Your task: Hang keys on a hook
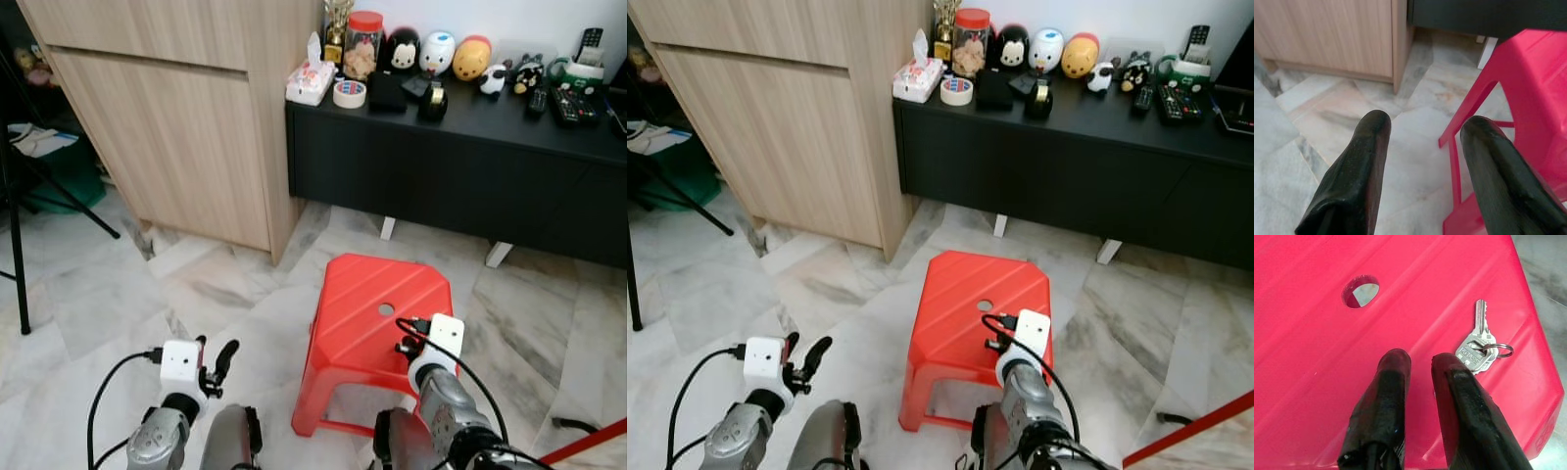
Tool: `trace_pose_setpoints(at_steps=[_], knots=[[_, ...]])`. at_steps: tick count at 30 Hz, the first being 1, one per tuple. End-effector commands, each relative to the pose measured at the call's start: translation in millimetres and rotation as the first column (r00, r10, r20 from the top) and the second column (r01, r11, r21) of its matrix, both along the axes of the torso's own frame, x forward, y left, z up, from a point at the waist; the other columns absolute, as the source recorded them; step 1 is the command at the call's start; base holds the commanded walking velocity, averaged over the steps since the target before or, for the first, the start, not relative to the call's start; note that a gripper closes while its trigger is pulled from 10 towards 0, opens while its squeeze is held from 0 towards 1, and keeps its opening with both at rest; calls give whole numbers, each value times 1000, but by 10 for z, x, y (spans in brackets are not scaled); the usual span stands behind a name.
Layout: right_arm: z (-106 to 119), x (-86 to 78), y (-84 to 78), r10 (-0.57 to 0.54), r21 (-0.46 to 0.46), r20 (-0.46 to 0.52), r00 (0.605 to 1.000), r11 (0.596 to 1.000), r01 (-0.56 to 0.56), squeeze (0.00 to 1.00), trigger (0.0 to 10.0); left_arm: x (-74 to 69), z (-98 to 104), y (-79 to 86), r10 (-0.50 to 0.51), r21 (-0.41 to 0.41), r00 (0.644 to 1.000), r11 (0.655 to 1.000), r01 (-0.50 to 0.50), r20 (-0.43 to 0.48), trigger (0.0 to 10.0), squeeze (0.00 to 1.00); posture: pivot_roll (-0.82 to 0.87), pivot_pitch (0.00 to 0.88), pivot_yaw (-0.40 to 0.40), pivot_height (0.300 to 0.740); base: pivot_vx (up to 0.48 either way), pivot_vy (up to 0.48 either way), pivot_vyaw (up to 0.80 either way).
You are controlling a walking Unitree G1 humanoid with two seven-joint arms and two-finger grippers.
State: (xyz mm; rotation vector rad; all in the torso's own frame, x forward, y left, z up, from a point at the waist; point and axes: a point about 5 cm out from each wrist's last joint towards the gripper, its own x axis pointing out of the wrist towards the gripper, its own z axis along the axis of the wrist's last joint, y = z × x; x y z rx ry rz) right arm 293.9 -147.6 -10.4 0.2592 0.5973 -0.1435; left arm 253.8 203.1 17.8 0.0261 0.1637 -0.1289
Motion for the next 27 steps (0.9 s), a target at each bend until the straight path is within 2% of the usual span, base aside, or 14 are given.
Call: trace_pose_setpoints(at_steps=[1, 11, 27], knots=[[20, 21, 0, -15, 12, 7, 1000, 1000, 15, 0, 10000, -24, -6, -30, -17, 12, 1000, 1000, 18, -16, 10000, 0, 96, 120, -22, 587, 0, 0, 0], [-51, -64, -124, -111, -6, -23, 994, 994, 111, 0, 10000, -14, 89, -65, -29, 18, 1000, 999, 29, -5, 10000, 0, 104, 114, -14, 587, 0, 0, 0], [-112, -123, -144, -102, 22, -59, 993, 994, 103, 0, 10000, -16, 143, -67, -26, 21, 1000, 999, 27, -14, 10000, 0, 106, 128, -16, 587, 0, 0, 0]])
